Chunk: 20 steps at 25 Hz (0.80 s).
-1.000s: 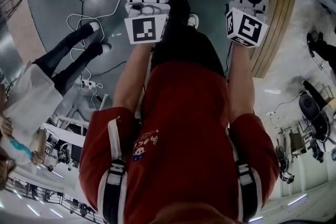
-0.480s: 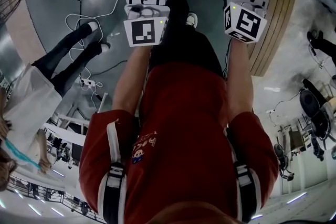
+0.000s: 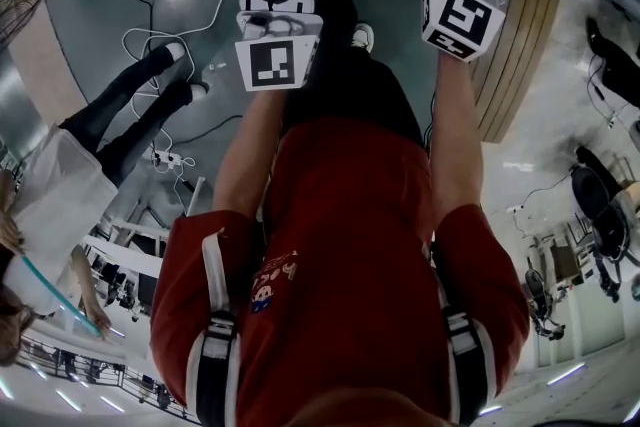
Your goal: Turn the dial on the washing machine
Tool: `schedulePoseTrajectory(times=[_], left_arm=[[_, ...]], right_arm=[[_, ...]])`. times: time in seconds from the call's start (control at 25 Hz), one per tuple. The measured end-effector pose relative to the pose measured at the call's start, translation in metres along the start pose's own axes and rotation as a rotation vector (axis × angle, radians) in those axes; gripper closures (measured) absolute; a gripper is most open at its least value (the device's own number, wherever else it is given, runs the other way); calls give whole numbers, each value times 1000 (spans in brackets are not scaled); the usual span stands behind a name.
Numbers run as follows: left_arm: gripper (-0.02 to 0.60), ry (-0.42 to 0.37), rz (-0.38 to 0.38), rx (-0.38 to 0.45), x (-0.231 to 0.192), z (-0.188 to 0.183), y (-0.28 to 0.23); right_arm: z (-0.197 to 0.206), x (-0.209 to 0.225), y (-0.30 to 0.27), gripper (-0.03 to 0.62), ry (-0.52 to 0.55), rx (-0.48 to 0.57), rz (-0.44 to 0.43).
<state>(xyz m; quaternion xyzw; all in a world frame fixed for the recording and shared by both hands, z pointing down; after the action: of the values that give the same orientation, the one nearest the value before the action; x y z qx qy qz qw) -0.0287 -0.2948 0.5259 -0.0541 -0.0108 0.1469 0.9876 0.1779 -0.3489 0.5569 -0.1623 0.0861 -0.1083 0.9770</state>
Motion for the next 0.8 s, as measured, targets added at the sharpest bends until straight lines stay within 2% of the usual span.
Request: schedulePoseTrajectory(times=[0.36,0.8], left_arm=[[566,9,-12,0,0,-2,-4],[566,18,-26,6,-2,-3,-2]], right_arm=[[1,3,-8,313,28,-18,20],[4,5,-7,316,-2,-9,12]])
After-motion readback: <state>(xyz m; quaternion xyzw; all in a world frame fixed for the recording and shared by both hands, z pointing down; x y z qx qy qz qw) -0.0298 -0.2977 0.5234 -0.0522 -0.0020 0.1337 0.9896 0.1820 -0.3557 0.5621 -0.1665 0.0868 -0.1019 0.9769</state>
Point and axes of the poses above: the fingertips, and each gripper's own axes: y backward along the fingers, x to its right, z out of its underside, the point moved 1 cm from there along y, backward along the fingers, and after that the axes turned 7 degrees about -z, right-handed, at the moved point
